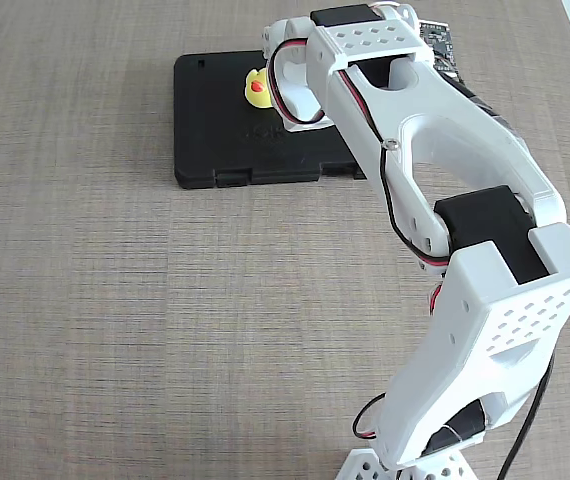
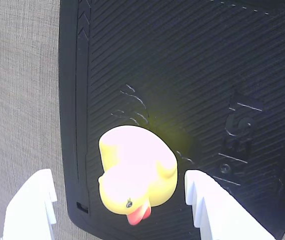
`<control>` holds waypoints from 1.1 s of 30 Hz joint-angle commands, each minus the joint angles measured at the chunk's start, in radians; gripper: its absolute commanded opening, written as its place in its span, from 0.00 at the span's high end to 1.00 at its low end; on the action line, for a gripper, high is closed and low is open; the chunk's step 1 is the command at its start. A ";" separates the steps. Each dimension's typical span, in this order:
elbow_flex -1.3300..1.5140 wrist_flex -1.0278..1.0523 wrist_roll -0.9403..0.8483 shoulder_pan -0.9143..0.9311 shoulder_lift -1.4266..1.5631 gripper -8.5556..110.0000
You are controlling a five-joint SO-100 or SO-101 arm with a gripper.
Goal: Grasp a duck and put it on the black surface.
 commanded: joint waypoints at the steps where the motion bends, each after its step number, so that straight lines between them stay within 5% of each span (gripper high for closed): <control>1: -0.041 -0.005 -0.003 -0.003 0.035 0.71; 13: 0.382 0.005 -0.005 0.015 0.632 0.71; 25: 0.923 0.005 -0.005 0.414 1.442 0.71; 33: 1.250 0.005 -0.014 0.436 1.824 0.75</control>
